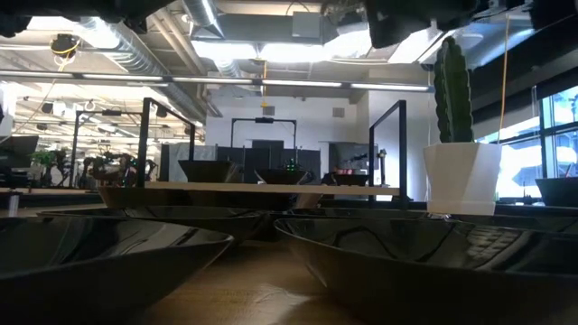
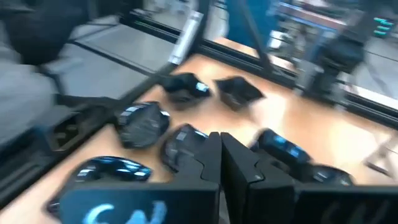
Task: Pick & Place Mini shaped plates
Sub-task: Stack the distorted square plate on the top of the distorted square plate on the shelf
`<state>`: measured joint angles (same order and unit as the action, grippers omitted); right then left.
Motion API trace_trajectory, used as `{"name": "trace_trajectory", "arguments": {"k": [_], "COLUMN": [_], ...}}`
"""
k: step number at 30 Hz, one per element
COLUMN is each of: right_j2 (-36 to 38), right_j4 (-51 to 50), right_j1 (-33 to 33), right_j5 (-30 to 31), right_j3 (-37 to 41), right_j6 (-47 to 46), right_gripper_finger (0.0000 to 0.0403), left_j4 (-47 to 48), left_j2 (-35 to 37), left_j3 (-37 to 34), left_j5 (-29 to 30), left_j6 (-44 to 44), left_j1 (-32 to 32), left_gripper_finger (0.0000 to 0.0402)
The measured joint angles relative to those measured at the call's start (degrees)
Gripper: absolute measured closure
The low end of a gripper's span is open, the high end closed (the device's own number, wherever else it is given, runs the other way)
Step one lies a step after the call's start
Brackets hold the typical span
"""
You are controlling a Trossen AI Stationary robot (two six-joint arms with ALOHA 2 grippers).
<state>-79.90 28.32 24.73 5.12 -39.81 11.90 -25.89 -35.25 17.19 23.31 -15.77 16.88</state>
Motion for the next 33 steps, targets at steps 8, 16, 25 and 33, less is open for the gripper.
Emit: {"name": "trace_trajectory", "arguments": {"k": [8,16,25,33], "right_j2": [-1.20,-2.12,-2.14,-2.14], "right_j4": [-3.87,-2.19,-4.66,-4.75], "right_j1": [-0.26,-0.20,-0.20,-0.20], "right_j5": [-6.99,-14.23,-14.20,-14.18], "right_j3": [0.00,0.00,0.00,0.00], "right_j6": [2.12,3.55,3.23,3.61], "right_gripper_finger": [0.0382,0.0399,0.0378,0.0387], "left_j4": [0.36,0.58,0.92,0.17], "left_j2": [0.01,0.01,-0.68,-0.65], "left_j3": [0.00,0.00,0.00,0.00], "left_j5": [0.00,4.71,7.73,7.74], "left_j6": [0.15,-4.80,-0.18,0.00], "left_j1": [0.00,-0.08,-0.06,-0.07], "left_gripper_finger": [0.0398,0.0398,0.0398,0.0398]}}
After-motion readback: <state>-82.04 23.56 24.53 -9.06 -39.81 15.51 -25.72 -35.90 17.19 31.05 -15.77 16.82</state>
